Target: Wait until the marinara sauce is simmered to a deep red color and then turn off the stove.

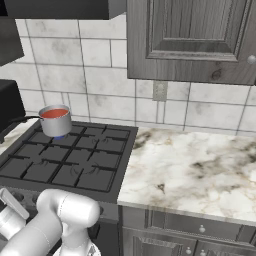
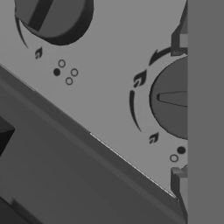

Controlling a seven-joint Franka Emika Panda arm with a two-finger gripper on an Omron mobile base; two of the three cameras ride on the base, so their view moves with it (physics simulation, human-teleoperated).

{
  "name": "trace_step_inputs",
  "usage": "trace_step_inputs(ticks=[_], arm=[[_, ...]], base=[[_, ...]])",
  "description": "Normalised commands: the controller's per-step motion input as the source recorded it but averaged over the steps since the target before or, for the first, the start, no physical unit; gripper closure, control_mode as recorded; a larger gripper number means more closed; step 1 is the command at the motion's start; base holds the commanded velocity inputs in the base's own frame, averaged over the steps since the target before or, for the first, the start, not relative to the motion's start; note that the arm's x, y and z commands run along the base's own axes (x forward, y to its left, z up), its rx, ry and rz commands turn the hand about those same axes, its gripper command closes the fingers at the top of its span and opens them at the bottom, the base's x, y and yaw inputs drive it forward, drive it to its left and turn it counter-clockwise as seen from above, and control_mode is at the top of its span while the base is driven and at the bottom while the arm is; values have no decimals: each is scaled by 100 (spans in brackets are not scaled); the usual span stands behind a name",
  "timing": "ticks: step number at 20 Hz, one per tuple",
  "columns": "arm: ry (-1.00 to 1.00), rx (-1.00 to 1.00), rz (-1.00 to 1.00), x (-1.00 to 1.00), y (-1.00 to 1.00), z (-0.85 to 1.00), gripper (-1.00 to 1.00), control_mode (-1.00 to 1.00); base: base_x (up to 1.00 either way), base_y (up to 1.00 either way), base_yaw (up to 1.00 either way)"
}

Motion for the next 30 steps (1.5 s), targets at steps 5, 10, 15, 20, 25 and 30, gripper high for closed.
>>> trace_step_inputs(ticks=[5, 10, 15, 20, 25, 30], arm=[[0, 0, 0, 0, 0, 0, -100, -100], [0, 0, 0, 0, 0, 0, -100, -100], [0, 0, 0, 0, 0, 0, -100, -100], [0, 0, 0, 0, 0, 0, -100, -100], [0, 0, 0, 0, 0, 0, -100, -100], [0, 0, 0, 0, 0, 0, -100, -100]], base=[[0, 0, 0], [0, 0, 0], [0, 0, 0], [0, 0, 0], [0, 0, 0], [0, 0, 0]])
